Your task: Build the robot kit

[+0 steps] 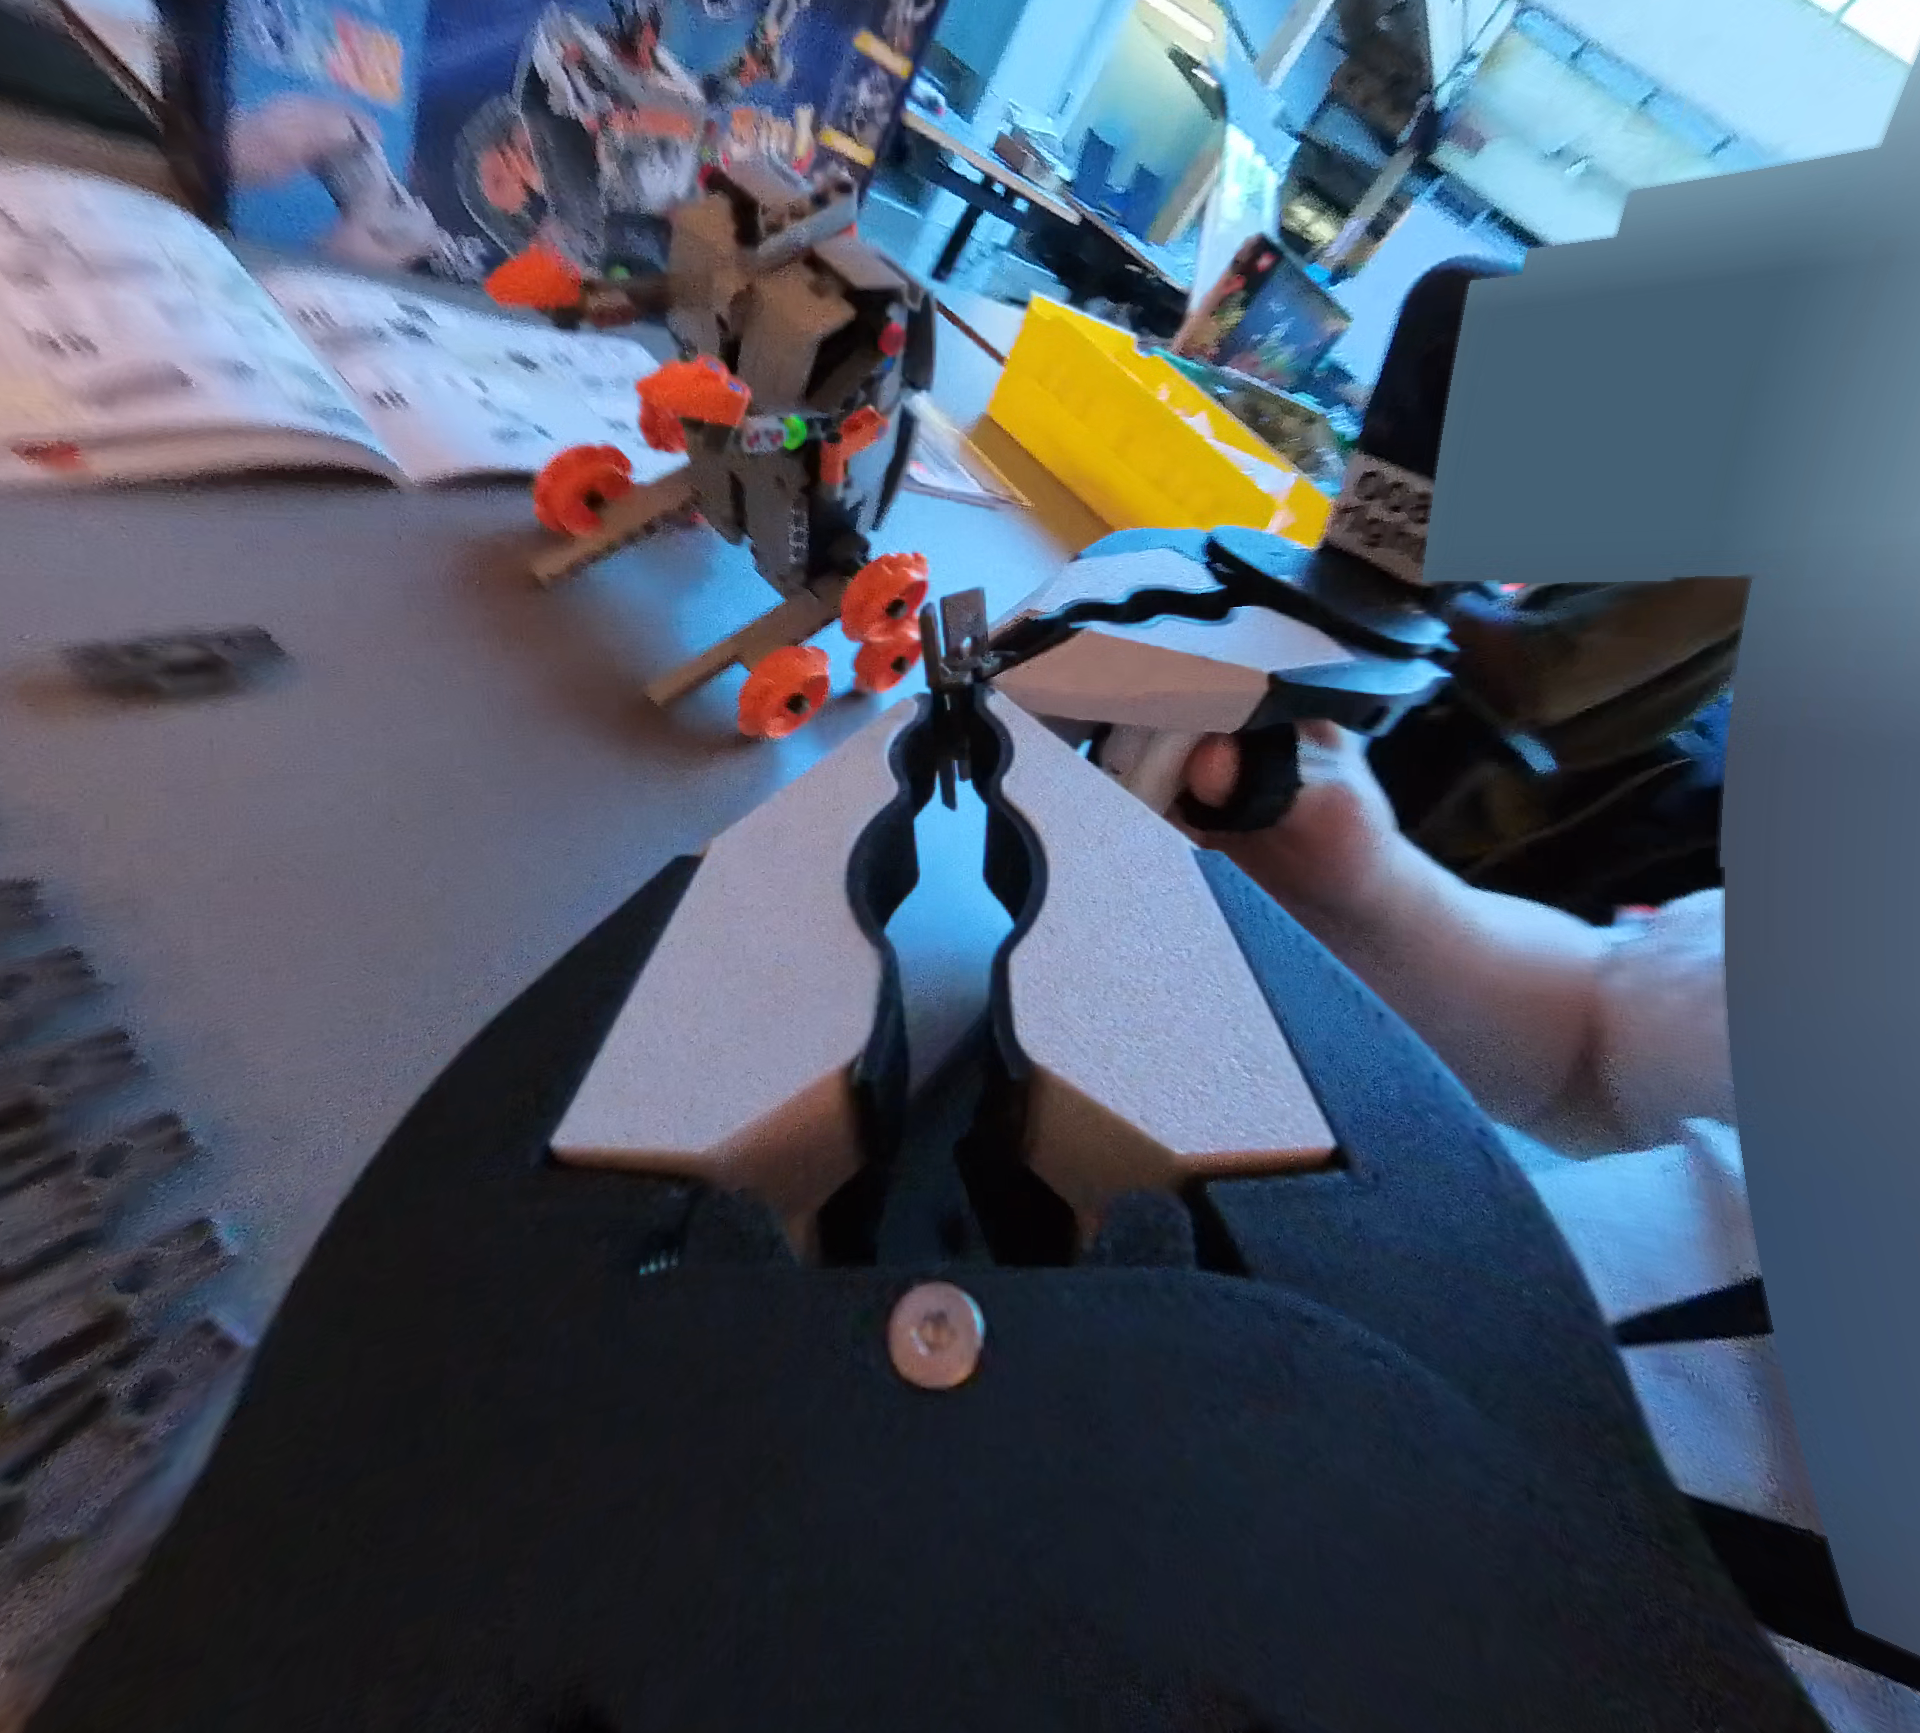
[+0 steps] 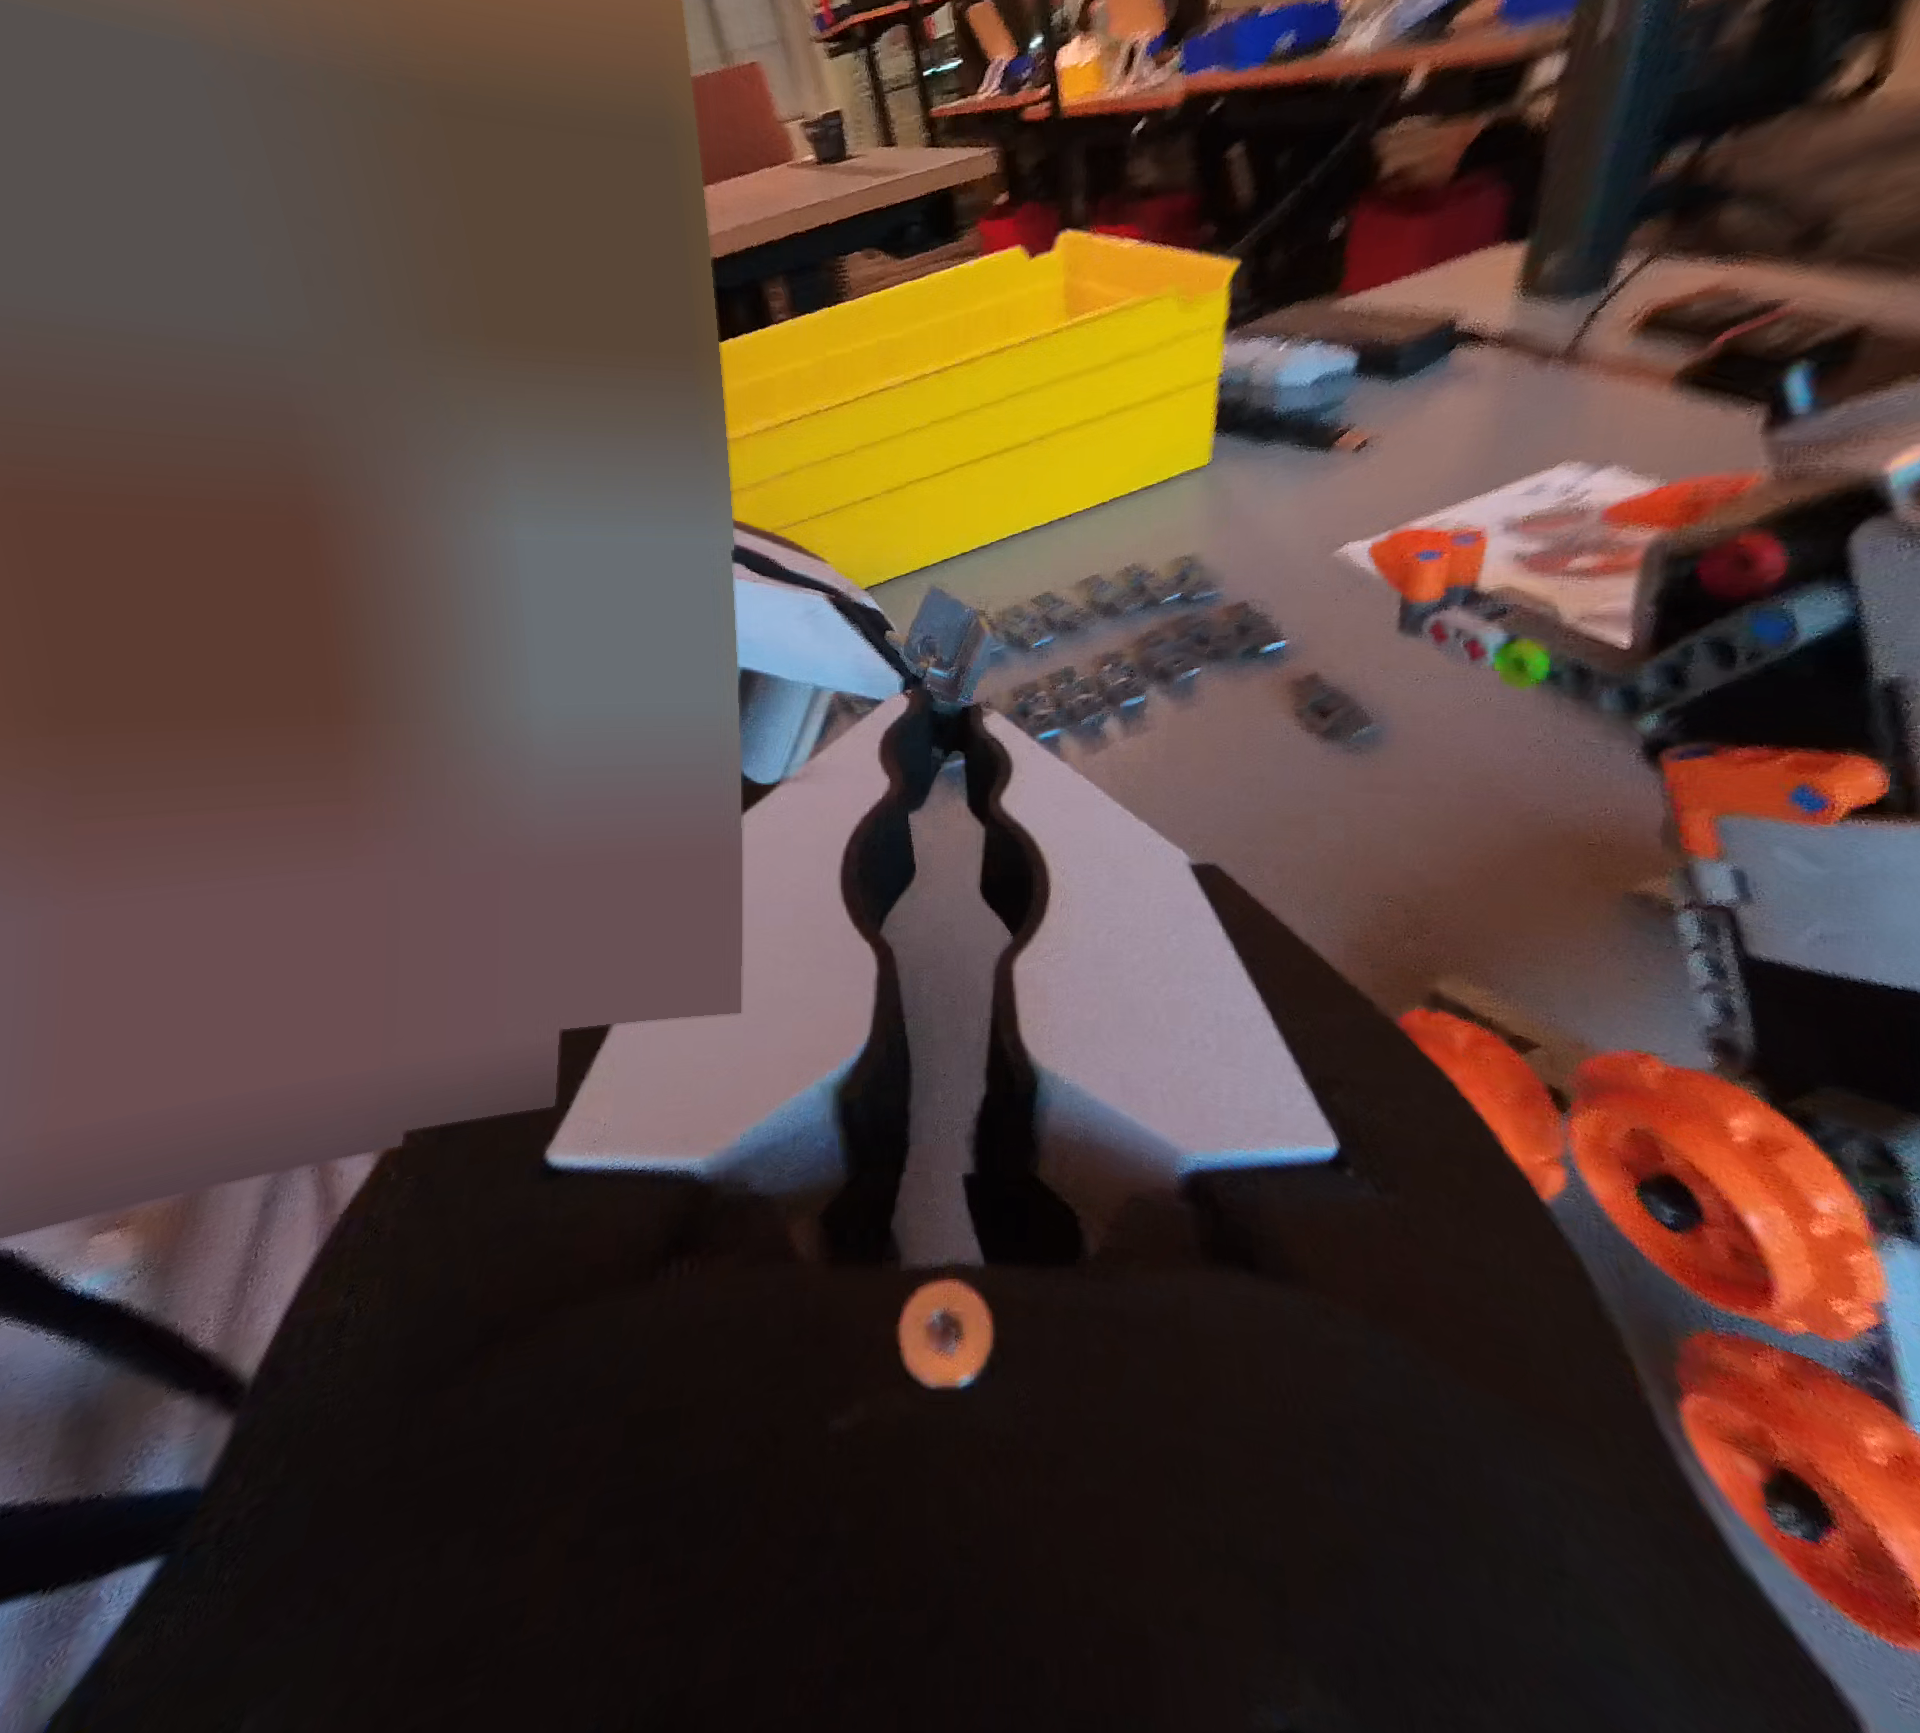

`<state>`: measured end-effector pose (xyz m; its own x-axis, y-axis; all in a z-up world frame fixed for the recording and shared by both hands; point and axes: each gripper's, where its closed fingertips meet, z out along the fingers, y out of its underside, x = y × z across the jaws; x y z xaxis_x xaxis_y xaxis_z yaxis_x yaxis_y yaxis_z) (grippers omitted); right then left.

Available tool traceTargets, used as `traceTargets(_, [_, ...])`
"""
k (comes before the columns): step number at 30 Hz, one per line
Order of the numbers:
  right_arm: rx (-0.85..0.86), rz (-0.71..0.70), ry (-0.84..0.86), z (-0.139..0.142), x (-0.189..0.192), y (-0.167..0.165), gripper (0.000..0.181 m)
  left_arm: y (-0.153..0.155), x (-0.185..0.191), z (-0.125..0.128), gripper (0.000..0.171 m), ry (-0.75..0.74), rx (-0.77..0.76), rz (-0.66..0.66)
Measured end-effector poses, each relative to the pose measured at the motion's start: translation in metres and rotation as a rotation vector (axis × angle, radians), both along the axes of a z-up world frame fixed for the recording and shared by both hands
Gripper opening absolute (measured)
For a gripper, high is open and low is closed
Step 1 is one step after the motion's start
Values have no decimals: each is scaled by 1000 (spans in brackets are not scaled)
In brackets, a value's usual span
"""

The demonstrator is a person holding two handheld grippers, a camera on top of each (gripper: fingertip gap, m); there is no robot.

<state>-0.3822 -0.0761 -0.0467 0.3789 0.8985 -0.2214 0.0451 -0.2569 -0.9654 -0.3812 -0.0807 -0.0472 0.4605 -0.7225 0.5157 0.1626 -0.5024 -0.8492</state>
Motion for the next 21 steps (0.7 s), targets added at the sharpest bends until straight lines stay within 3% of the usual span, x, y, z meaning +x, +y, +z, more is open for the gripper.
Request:
traceTargets(1, [-51, 28, 21, 0, 1, 0, 3, 0, 1, 0, 3, -38, -56, -27])
traceTargets(9, [-410, 246, 280, 13, 5, -7, 4, -10, 4, 17, 4, -324, -295, -229])
traceTargets(14, [-428, 284, 316, 15, 6, -9, 6, -11, 5, 18, 3, -386, -356, -270])
traceTargets(21, [-307, 263, 208, 12, 12, -6, 14, -11, 8, 18, 3, -350, -338, -279])
